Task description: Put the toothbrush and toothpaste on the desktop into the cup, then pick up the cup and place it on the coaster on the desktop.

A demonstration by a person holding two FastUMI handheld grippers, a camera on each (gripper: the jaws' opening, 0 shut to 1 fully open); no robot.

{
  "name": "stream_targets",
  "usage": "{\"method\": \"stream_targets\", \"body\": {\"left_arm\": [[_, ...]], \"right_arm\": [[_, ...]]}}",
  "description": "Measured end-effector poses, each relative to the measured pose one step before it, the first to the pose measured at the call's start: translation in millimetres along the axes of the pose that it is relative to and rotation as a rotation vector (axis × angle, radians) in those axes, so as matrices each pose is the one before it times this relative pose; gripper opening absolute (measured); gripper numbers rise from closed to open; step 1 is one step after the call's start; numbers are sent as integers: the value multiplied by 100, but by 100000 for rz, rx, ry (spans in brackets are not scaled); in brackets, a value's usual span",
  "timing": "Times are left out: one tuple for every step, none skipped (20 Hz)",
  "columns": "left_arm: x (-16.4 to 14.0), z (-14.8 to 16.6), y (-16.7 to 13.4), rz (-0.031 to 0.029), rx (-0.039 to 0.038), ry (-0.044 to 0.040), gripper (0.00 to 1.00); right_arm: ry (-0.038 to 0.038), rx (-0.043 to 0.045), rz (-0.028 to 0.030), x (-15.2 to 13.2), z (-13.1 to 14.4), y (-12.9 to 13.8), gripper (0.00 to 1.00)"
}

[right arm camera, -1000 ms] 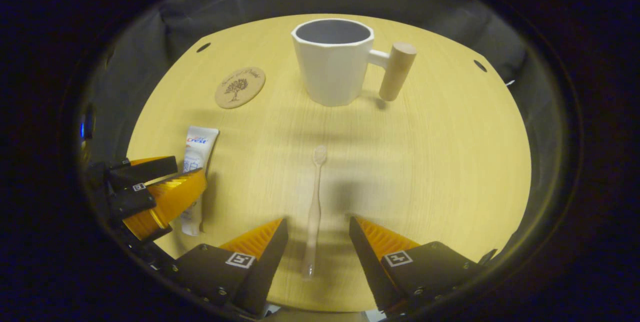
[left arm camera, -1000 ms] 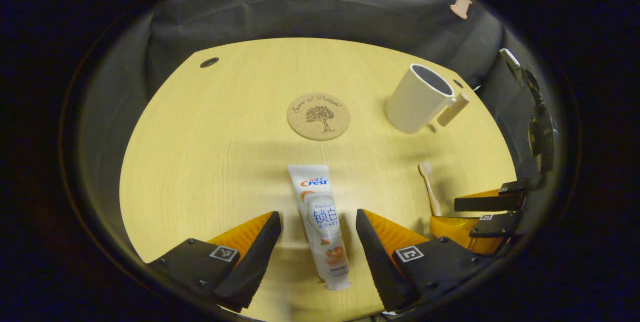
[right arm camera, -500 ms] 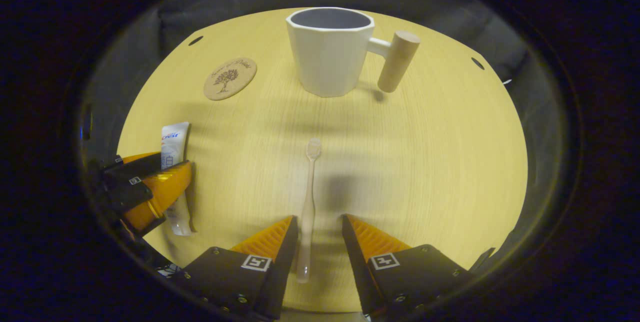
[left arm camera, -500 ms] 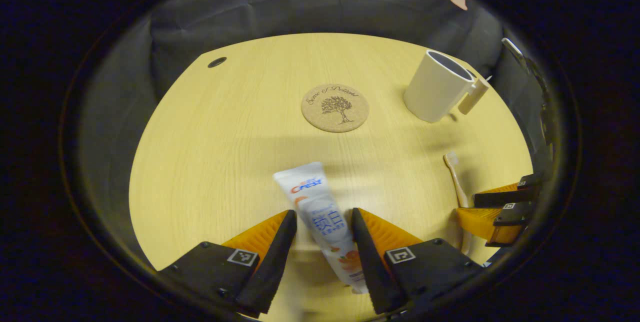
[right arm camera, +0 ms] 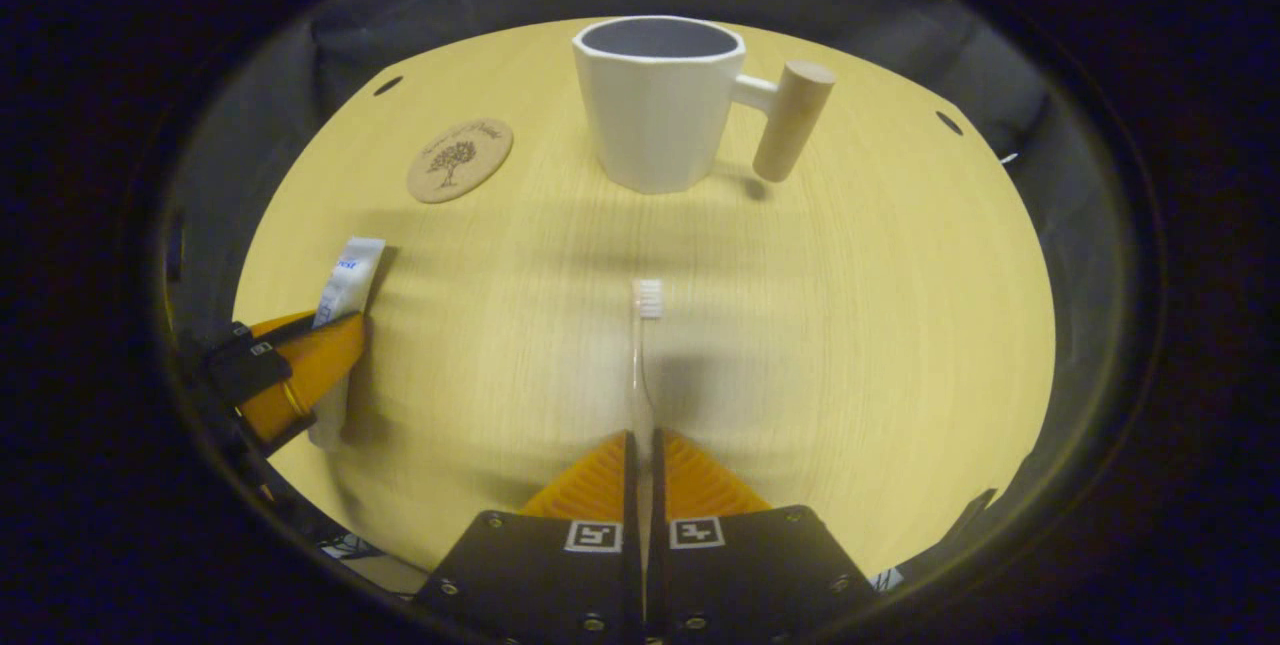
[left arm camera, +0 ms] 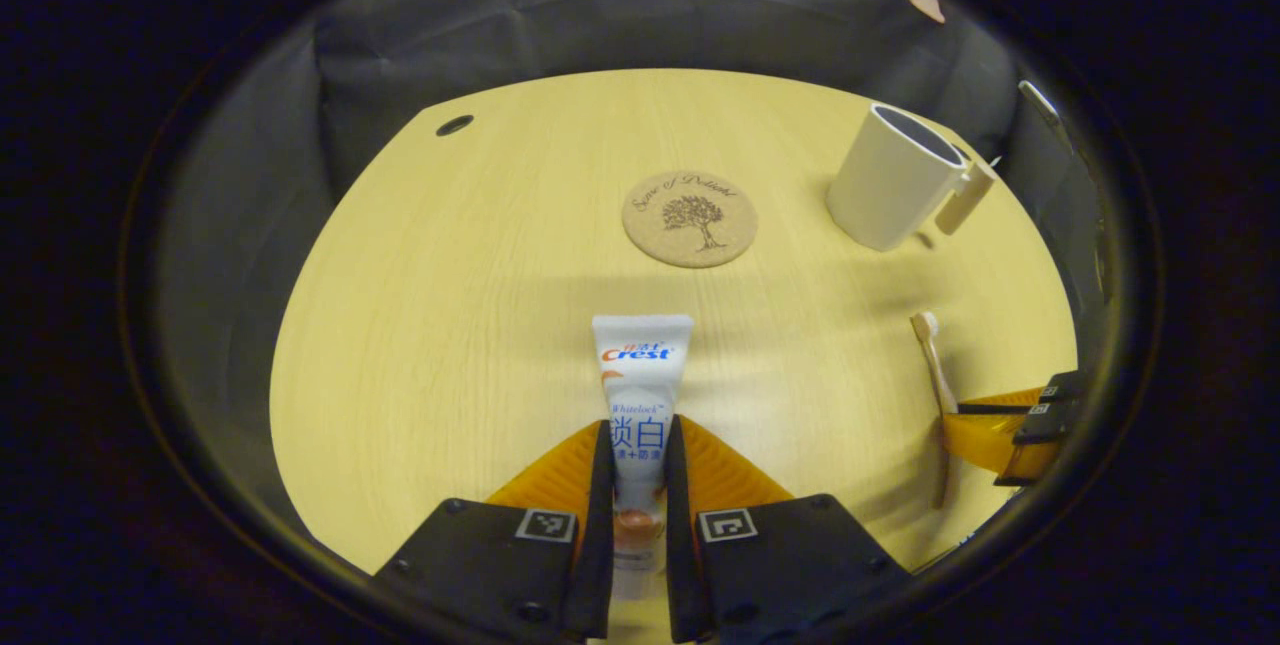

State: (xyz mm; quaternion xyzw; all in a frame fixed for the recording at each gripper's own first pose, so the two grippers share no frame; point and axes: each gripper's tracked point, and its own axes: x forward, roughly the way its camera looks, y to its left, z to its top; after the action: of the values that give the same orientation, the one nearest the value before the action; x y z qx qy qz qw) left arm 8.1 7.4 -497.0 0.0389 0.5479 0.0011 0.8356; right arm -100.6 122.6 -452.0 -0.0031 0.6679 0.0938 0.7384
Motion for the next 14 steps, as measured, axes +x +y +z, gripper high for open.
{"method": "stream_targets", "body": {"left_arm": [[-90,175,2,526,647,-451,31],[106,14,-82,447,-36,436,27],[125,-29,37,-114,-359,1,22],[-31,24,-40,-369,-60,-316,22],[22,-53,46,-213,110,62,22],[-82,68,47,71,-178,-202,22],[-34,37,126,-87,-11,-269,22],[-14,34,-37,-211,98,6,22],[106,-16,-76,-110,148,26,22],[-16,51,30,175,291,3,22],[-51,-38,22,168,35,-85,22],[-49,73,45,39,-167,-42,22],[36,-20,-14,-25,-104,-44,22],[5,19,5,-6,-30,-44,22]], "right_arm": [[1292,-495,752,-1076,-324,91,3],[-1085,306,328,-173,156,-3,3],[-621,506,554,-159,-36,-15,3],[-191,319,290,67,193,18,2],[-353,700,802,182,-88,13,2],[-397,1656,1017,-70,51,-20,1],[358,2343,1450,-136,-119,5,2],[-280,2351,1663,-409,50,66,2],[-1364,1334,1211,-500,224,-61,2],[-2299,212,446,-818,549,-109,2],[-2440,-169,461,-907,476,-148,2],[-2695,366,1029,-1124,776,101,2],[-2527,631,1340,-1050,691,246,2],[-2359,849,1466,-1120,777,246,2]]}}
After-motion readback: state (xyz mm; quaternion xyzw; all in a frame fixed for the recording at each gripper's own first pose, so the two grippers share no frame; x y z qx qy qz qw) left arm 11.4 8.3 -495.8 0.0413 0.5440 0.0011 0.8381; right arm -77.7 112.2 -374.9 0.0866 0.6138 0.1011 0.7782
